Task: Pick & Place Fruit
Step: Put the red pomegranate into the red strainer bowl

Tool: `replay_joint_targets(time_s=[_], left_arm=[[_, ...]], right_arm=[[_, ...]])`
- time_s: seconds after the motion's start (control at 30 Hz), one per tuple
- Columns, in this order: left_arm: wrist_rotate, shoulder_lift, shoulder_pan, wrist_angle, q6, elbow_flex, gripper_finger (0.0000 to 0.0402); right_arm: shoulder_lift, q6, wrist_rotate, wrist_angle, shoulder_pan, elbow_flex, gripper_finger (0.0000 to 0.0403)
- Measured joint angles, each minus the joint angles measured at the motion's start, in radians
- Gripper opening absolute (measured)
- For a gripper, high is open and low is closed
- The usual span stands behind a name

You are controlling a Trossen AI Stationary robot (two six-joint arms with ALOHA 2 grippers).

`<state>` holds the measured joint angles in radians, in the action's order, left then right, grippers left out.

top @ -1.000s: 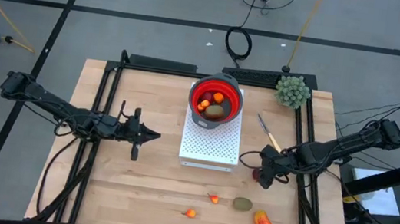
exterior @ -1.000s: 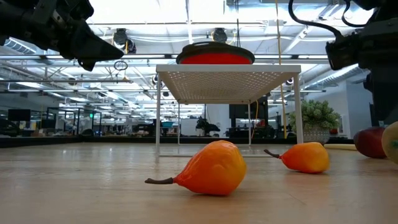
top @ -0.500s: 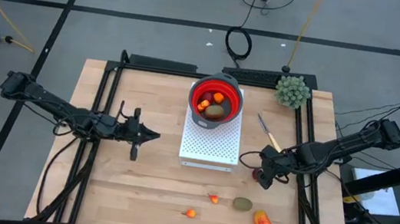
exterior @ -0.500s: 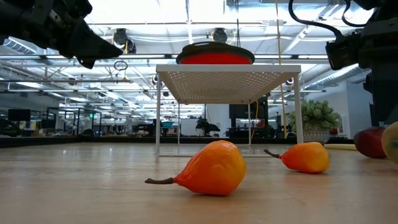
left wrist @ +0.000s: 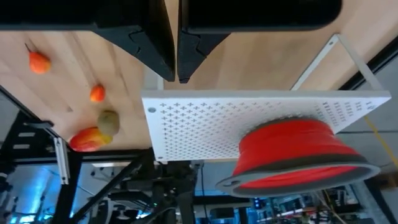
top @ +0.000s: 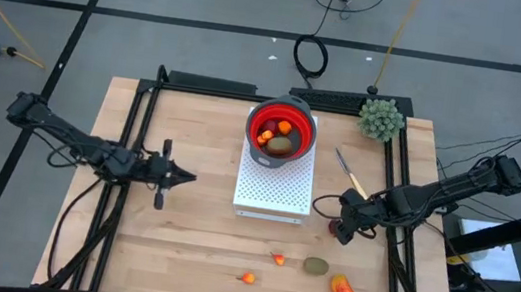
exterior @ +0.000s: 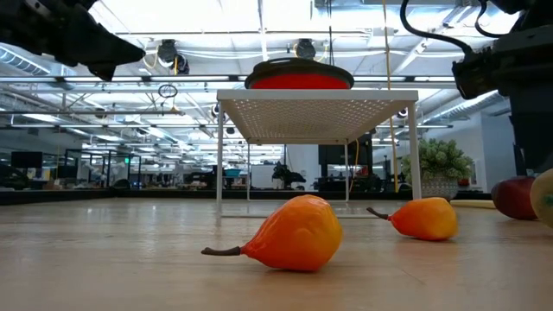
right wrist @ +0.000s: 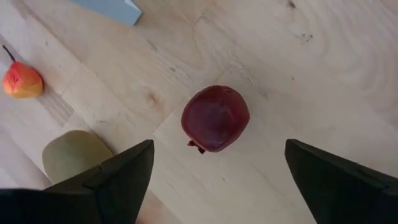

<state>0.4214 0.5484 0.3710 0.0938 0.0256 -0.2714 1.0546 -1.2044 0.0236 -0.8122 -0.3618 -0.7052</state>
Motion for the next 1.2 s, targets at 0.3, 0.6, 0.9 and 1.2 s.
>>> replay_joint_targets(time_s=[0.3,0.6,0.9,1.2], left_arm=[[-0.080,-0.050,-0.026,-0.013,-0.072,0.000,0.0019],[-0.171,-0.059,-0.155,-0.033,-0.091,0.000,0.0019],[-0.229,-0.187,-0.219,-0.146,-0.050,0.000,0.0019],[-0.243,-0.349,-0.219,-0.225,-0.044,0.014,0.0019]], right_arm=[[0.000,-0.014,0.000,0.006,0.000,0.000,0.0357],[0.000,-0.009,0.001,0.046,0.000,0.000,0.0357],[0.001,-0.007,0.005,0.045,0.000,0.000,0.0357],[0.001,-0.013,0.059,0.048,0.001,0.003,0.0357]])
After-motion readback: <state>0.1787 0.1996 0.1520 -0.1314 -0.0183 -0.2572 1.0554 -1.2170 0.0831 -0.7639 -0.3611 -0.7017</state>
